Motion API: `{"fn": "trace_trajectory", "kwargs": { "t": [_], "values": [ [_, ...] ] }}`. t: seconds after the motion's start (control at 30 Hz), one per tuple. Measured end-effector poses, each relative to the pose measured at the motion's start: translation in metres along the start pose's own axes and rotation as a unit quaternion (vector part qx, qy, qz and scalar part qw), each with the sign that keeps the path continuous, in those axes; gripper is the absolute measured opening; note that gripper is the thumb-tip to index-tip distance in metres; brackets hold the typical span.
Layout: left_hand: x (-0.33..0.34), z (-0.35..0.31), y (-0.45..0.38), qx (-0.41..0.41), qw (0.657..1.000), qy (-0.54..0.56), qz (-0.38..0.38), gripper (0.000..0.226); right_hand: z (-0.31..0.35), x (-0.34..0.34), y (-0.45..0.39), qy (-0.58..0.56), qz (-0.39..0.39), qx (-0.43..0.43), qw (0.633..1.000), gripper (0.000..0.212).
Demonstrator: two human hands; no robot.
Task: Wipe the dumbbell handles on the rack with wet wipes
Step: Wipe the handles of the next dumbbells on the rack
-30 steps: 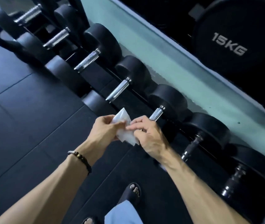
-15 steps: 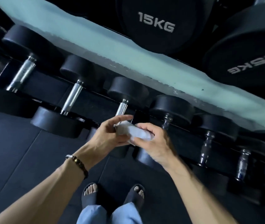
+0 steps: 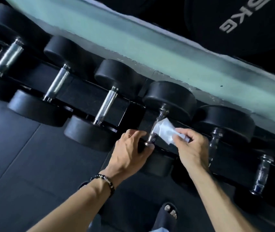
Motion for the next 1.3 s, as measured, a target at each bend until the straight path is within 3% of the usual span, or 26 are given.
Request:
{"fn": "trace_trajectory", "kwargs": {
  "t": [0.07, 0.2, 0.3, 0.37, 0.47, 0.53, 0.7, 0.8, 0.9, 0.93, 1.03, 1.07, 1.2, 1.23, 1.3],
  "values": [
    [0.020, 0.014, 0.010, -0.015, 0.999, -0.020, -0.028, 0.074, 0.002, 0.004, -0.018, 0.009, -0.008, -0.055, 0.998, 0.019],
    [0.028, 0.022, 0.018, 0.045, 0.989, -0.037, -0.133, 0.076, 0.015, 0.022, -0.045, 0.090, -0.048, -0.188, 0.977, 0.018],
    [0.027, 0.024, 0.017, 0.057, 0.987, -0.032, -0.148, 0.075, 0.029, 0.054, -0.037, 0.291, -0.063, -0.351, 0.888, 0.034],
    [0.026, 0.024, 0.018, 0.057, 0.986, -0.025, -0.154, 0.075, 0.028, 0.065, -0.032, 0.347, -0.047, -0.424, 0.835, 0.032],
    [0.026, 0.023, 0.018, 0.066, 0.983, -0.030, -0.168, 0.075, 0.030, 0.063, -0.035, 0.362, -0.063, -0.450, 0.814, 0.022],
    [0.026, 0.024, 0.018, 0.070, 0.982, -0.030, -0.172, 0.073, 0.035, 0.073, -0.032, 0.384, -0.067, -0.496, 0.776, 0.015],
    [0.028, 0.025, 0.017, 0.060, 0.983, -0.029, -0.170, 0.073, 0.037, 0.091, -0.021, 0.322, 0.020, -0.600, 0.732, 0.035],
    [0.026, 0.024, 0.017, 0.061, 0.982, -0.032, -0.175, 0.072, 0.033, 0.096, 0.018, 0.306, 0.077, -0.690, 0.652, 0.030],
    [0.027, 0.023, 0.018, 0.064, 0.982, -0.030, -0.173, 0.074, 0.030, 0.094, 0.019, 0.333, 0.109, -0.737, 0.579, 0.042],
    [0.027, 0.023, 0.018, 0.064, 0.983, -0.029, -0.171, 0.073, 0.032, 0.093, 0.005, 0.351, 0.099, -0.727, 0.582, 0.046],
    [0.026, 0.025, 0.018, 0.057, 0.982, -0.029, -0.178, 0.071, 0.042, 0.085, -0.033, 0.367, 0.035, -0.658, 0.657, 0.045],
    [0.027, 0.024, 0.019, 0.059, 0.981, -0.030, -0.182, 0.070, 0.039, 0.088, -0.029, 0.359, 0.038, -0.659, 0.660, 0.044],
    [0.026, 0.021, 0.020, 0.063, 0.976, -0.054, -0.202, 0.068, 0.017, 0.106, 0.022, 0.315, 0.128, -0.770, 0.540, 0.040],
    [0.026, 0.021, 0.021, 0.060, 0.976, -0.056, -0.201, 0.067, 0.019, 0.104, 0.017, 0.312, 0.121, -0.776, 0.535, 0.039],
    [0.026, 0.022, 0.022, 0.048, 0.977, -0.062, -0.200, 0.067, 0.033, 0.103, -0.013, 0.324, 0.085, -0.740, 0.583, 0.040]
  ]
}}
Point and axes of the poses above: each hand's wrist, its own y-axis away from the middle knuckle, its own x-axis out of the palm, z = x × y, the point moved 10 cm from there along -y, towards the middle knuckle, and after that the axes turned 10 degrees about y, right-handed, at the moved point
